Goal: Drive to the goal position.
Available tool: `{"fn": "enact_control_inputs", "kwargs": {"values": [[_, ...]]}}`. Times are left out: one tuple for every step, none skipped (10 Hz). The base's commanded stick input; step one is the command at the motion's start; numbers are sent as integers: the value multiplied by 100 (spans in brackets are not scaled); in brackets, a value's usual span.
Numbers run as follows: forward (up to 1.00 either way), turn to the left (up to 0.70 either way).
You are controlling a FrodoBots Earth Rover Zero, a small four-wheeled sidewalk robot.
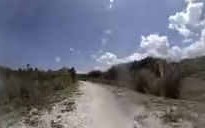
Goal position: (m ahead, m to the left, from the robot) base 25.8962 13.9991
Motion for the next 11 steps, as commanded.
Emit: {"fn": "enact_control_inputs", "kwargs": {"values": [[85, -1], [85, -1], [85, -1], [85, -1], [85, -1], [85, -1], [85, -1], [85, -1], [85, -1], [85, -1], [85, -1]]}}
